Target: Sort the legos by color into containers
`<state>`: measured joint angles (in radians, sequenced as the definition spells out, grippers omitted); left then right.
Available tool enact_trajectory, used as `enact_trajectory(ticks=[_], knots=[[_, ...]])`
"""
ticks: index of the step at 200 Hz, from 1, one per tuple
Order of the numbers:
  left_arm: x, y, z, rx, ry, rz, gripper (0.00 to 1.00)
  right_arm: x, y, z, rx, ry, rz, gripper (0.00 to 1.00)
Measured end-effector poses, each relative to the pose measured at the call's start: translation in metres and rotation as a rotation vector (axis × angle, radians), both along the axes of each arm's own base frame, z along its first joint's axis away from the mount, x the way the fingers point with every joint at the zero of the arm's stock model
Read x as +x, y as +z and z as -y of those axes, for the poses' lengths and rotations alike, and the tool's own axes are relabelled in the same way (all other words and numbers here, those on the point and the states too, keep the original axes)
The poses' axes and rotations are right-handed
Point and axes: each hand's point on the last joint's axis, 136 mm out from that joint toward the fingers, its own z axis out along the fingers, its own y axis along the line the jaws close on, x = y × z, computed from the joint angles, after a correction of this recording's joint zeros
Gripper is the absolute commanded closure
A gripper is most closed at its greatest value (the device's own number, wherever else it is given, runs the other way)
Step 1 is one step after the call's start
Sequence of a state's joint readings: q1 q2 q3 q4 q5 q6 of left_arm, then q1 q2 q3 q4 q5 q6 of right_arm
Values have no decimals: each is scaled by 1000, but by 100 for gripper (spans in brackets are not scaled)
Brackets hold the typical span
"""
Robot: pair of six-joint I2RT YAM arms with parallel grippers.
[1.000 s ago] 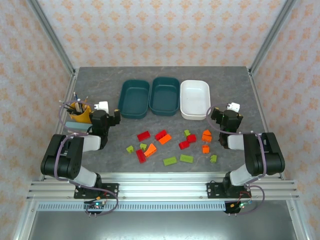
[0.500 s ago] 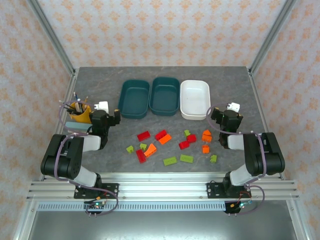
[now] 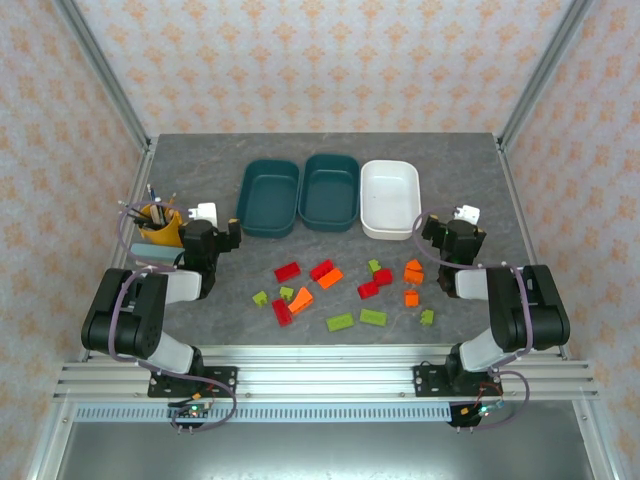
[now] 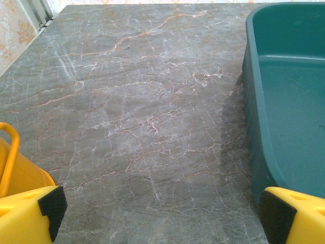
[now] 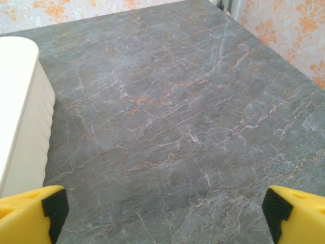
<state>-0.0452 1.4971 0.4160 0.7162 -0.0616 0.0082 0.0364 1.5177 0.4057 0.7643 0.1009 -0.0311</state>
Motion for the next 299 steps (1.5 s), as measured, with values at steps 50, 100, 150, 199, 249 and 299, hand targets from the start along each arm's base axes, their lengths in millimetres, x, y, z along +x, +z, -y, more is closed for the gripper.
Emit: enact_trajectory(ticks=[50, 100, 150, 199, 249, 299], knots=[[0, 0, 0, 0, 0, 0, 0, 0, 0, 0, 0, 0, 0, 1], [0, 0, 0, 0, 0, 0, 0, 0, 0, 0, 0, 0, 0, 1], [-1, 0, 1, 2, -3, -21, 0, 0, 0, 0, 0, 0, 0, 1], [-3, 87, 26, 10, -66, 120, 0, 0, 0, 0, 0, 0, 0, 1], [-29, 153, 31, -20, -42, 233, 0, 8, 10, -12, 20, 70, -103, 1], [-62, 211, 47, -110, -60, 347, 0, 37, 273, -40, 241, 158, 193, 0]])
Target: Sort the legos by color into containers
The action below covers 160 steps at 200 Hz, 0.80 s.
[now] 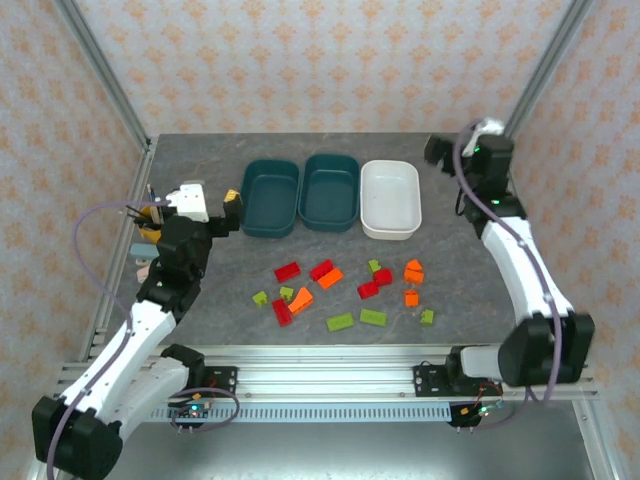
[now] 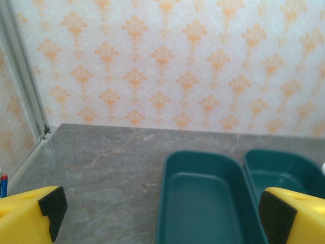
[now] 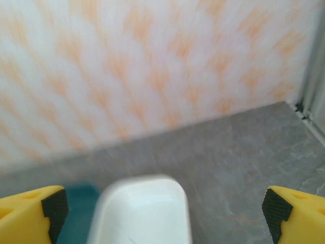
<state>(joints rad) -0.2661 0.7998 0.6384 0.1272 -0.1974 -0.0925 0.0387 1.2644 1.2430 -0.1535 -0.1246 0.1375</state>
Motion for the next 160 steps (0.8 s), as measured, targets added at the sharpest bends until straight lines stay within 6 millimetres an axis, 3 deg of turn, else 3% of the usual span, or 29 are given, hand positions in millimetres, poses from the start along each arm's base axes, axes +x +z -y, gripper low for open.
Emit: enact_trajectory(ticks=[7, 15, 33, 49, 68, 78, 98, 121, 160], knots=[[-6, 3, -7, -62, 45, -12, 0, -15, 26, 9, 67, -58, 34, 0], [-13, 10, -19, -148, 117, -25, 0, -29, 39, 22, 124, -115, 49, 0], [-24, 25, -36, -280, 213, -21, 0, -50, 30, 43, 181, -194, -14, 1], [-26, 27, -40, -335, 241, -66, 0, -57, -3, 36, 201, -196, -136, 1], [-16, 19, -29, -355, 225, -184, 0, -72, -71, 16, 226, -197, -355, 1], [-10, 8, -20, -353, 211, -256, 0, -88, -106, 10, 247, -208, -462, 1], [-10, -34, 10, -311, 137, -436, 0, -129, -167, 7, 307, -256, -636, 0], [-26, -77, 48, -250, 25, -603, 0, -165, -206, 1, 340, -292, -766, 4], [-42, -117, 98, -197, -125, -752, 1, -173, -259, -13, 396, -302, -933, 17]])
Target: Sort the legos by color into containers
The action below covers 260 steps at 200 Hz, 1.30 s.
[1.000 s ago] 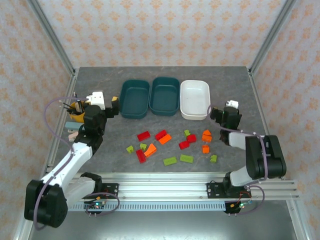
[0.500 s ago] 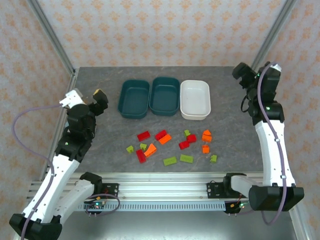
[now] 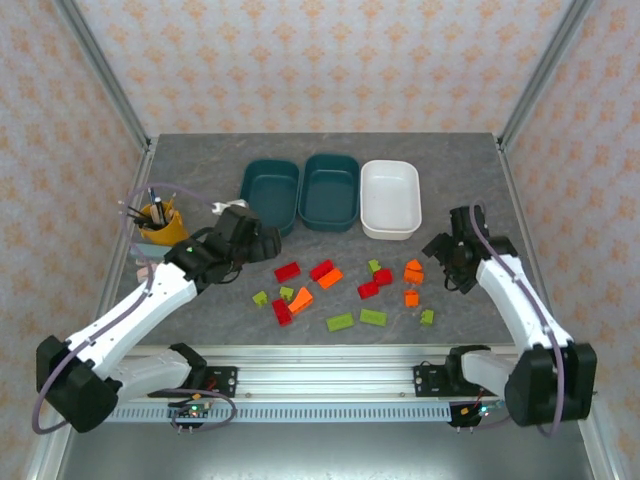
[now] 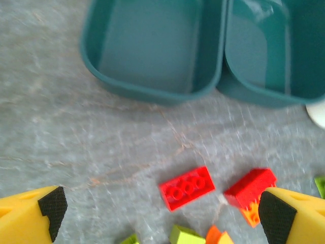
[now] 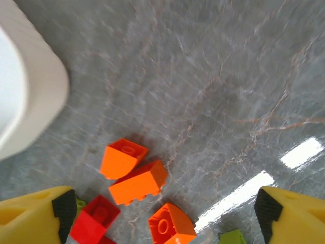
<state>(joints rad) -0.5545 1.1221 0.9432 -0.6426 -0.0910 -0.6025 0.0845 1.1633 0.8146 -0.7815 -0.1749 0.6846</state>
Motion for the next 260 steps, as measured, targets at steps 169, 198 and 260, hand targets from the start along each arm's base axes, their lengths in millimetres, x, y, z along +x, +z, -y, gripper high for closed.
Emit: enact_trajectory(ticks=[169, 198, 260], knots=[[4, -23, 74, -84, -189, -76, 5, 37, -70, -42, 151, 28, -93, 35], [4, -23, 76, -84, -195, -77, 5, 38, -70, -48, 158, 35, -88, 39], [2, -23, 78, -87, -197, -78, 5, 44, -74, -55, 181, 9, -93, 51]])
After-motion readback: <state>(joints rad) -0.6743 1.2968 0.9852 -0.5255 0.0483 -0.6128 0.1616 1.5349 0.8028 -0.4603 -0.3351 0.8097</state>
